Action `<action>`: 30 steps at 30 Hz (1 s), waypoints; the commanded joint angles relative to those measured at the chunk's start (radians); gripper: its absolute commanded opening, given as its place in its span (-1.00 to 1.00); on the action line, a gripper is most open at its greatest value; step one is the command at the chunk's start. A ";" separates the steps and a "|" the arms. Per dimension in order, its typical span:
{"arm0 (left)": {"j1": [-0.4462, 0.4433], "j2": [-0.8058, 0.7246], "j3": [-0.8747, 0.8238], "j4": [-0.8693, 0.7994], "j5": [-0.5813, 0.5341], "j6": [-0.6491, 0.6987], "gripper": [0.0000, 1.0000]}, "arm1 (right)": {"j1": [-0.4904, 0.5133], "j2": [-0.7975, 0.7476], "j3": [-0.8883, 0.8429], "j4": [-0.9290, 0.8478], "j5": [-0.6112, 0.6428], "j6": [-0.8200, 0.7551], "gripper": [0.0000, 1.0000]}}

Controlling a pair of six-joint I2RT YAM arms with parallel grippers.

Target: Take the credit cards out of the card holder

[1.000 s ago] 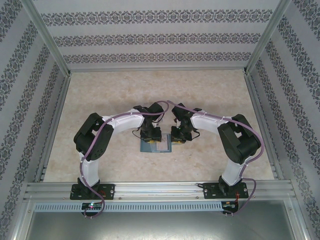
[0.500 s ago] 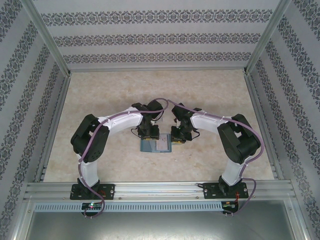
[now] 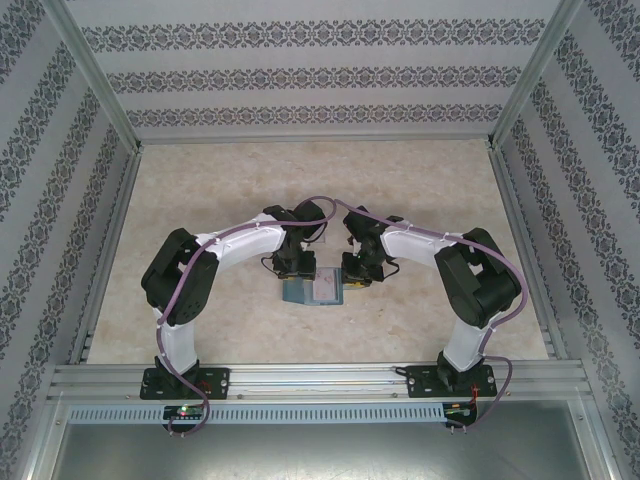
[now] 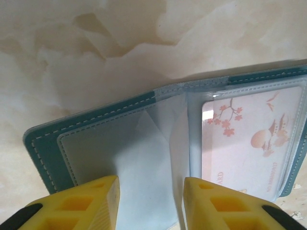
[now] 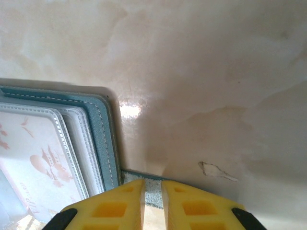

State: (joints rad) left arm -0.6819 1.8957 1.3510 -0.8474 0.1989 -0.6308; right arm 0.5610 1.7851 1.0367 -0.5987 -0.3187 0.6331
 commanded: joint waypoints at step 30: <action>0.020 -0.067 -0.028 -0.205 -0.178 0.100 -0.19 | 0.019 0.047 0.012 -0.017 0.017 -0.004 -0.62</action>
State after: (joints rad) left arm -0.6769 1.8858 1.3403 -0.9890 0.0467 -0.5522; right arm 0.5610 1.7924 1.0492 -0.6136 -0.3187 0.6323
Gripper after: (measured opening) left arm 0.403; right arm 0.193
